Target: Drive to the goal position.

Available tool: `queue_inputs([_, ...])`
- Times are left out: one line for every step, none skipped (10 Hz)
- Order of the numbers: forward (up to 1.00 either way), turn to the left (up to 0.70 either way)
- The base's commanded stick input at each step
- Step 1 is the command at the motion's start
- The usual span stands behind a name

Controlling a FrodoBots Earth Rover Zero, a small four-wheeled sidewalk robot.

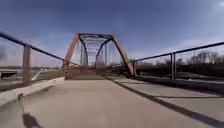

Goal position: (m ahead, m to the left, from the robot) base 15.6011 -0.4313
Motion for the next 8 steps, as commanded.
queue_inputs([0.85, 0.00])
queue_inputs([0.85, 0.00])
queue_inputs([0.85, 0.00])
queue_inputs([0.85, 0.00])
queue_inputs([0.85, 0.00])
queue_inputs([0.85, 0.00])
queue_inputs([0.85, 0.00])
queue_inputs([0.85, 0.00])
